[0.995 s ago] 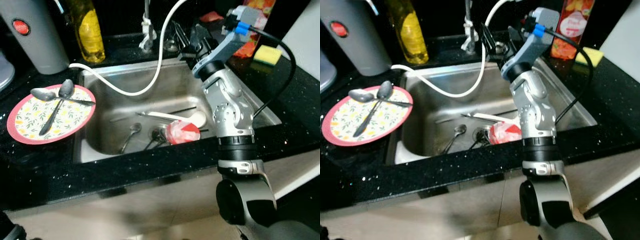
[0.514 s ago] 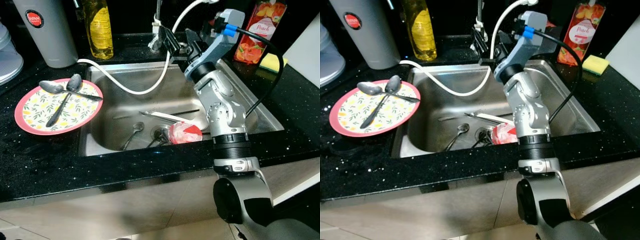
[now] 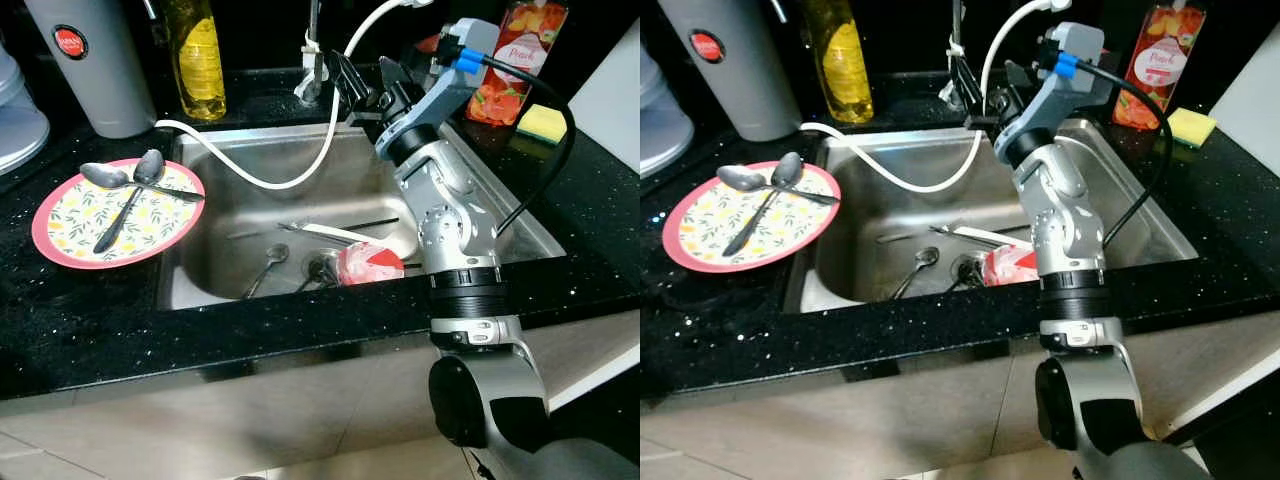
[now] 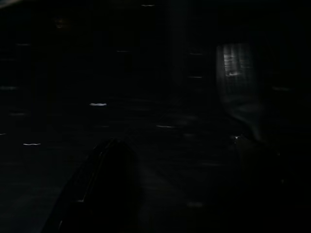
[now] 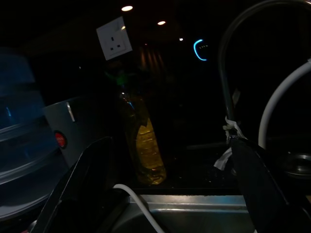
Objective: Kitchen organization
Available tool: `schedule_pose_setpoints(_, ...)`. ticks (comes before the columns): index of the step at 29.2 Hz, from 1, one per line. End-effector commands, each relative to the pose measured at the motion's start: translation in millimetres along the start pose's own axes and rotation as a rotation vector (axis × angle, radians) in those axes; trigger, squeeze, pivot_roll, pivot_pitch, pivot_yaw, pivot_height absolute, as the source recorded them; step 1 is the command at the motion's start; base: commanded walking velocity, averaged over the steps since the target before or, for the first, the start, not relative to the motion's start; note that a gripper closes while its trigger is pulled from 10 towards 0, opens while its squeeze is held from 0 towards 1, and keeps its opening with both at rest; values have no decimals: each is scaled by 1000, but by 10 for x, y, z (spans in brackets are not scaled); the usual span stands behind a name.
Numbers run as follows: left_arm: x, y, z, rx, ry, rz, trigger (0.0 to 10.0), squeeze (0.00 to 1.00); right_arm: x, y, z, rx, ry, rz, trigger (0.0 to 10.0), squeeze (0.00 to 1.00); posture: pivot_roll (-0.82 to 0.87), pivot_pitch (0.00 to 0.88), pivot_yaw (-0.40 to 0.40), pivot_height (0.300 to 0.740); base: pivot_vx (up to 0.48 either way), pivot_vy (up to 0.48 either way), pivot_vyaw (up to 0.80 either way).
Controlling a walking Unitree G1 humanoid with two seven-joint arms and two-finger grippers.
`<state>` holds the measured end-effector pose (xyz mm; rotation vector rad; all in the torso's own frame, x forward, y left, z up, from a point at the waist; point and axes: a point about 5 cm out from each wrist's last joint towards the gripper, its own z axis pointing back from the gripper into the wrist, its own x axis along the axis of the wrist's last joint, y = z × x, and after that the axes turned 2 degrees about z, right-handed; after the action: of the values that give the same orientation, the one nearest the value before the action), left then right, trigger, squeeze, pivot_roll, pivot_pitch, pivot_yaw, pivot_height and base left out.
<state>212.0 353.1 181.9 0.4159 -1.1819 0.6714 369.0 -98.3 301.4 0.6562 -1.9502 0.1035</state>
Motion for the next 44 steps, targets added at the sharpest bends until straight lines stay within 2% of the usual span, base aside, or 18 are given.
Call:
schedule_pose_setpoints(1, -303, -258, -59, -79, 136, 0, 10000, 0, 22, 26, -12, 5, -15, 2, 10000, 0, 239, 0, 15, 740, 0, 0, 0)
schedule_pose_setpoints(2, -303, -258, -59, -79, 136, 0, 10000, 0, 22, 26, -12, 5, -15, 2, 10000, 0, 239, 0, 15, 740, 0, 0, 0)
schedule_pose_setpoints(4, -269, -423, -86, -104, 115, -16, 10000, 0, 28, 40, -22, 10, -17, 0, 10000, 0, 234, 0, 10, 740, 0, 0, 0)
schedule_pose_setpoints(6, -244, -421, -97, -79, 99, -37, 10000, 0, 31, 40, -25, 10, -18, 1, 10000, 0, 234, 0, 10, 740, 0, 0, 0)
schedule_pose_setpoints(8, -160, -352, -96, 10, 37, -101, 10000, 0, 48, 35, -22, 9, -21, 4, 10000, 0, 221, 0, 15, 740, 0, 0, 0)
schedule_pose_setpoints(11, -81, -315, -72, 69, -17, -111, 10000, 0, 56, 16, -11, 2, -21, 8, 10000, 0, 216, 0, 16, 740, 0, 0, 0)
schedule_pose_setpoints(17, 77, -351, -9, 133, -113, -105, 10000, 0, 59, 4, -2, -2, -21, 12, 10000, 0, 216, 0, 17, 740, 0, 0, 0)
schedule_pose_setpoints(24, 126, -350, 6, 158, -146, -89, 10000, 0, 61, 11, -8, 0, -24, 11, 10000, 0, 216, 0, 17, 740, 0, 0, 0)
schedule_pose_setpoints(26, 170, -343, -36, 142, -178, -46, 10000, 0, 52, 16, -12, 2, -22, 7, 10000, 0, 225, 0, 8, 740, 0, 0, 0)
schedule_pose_setpoints(28, 170, -343, -36, 142, -178, -46, 10000, 0, 52, 16, -12, 2, -22, 7, 10000, 0, 225, 0, 8, 740, 0, 0, 0)
schedule_pose_setpoints(29, 158, -338, -113, 127, -157, -1, 10000, 0, 45, 24, -17, 4, -19, 4, 10000, 0, 229, 1, 5, 740, 0, 0, 0)
schedule_pose_setpoints(30, 158, -338, -113, 127, -157, -1, 10000, 0, 45, 24, -17, 4, -19, 4, 10000, 0, 229, 1, 5, 740, 0, 0, 0)
schedule_pose_setpoints(32, 130, -365, -240, 83, -123, 28, 10000, 0, 37, 41, -29, 10, -17, 2, 10000, 0, 221, 1, 2, 740, 0, 0, 0)
schedule_pose_setpoints(40, 37, -430, -365, 31, -54, 31, 10000, 0, 69, 16, -18, 0, -22, 13, 10000, 0, 202, 0, 8, 740, 0, 0, 0)
schedule_pose_setpoints(42, 49, -430, -373, 43, -84, -14, 10000, 0, 77, -10, 4, -11, -23, 19, 10000, 0, 202, 0, 8, 740, 0, 0, 0)
schedule_pose_setpoints(44, 49, -430, -373, 43, -84, -14, 10000, 0, 77, -10, 4, -11, -23, 19, 10000, 0, 202, 0, 8, 740, 0, 0, 0)
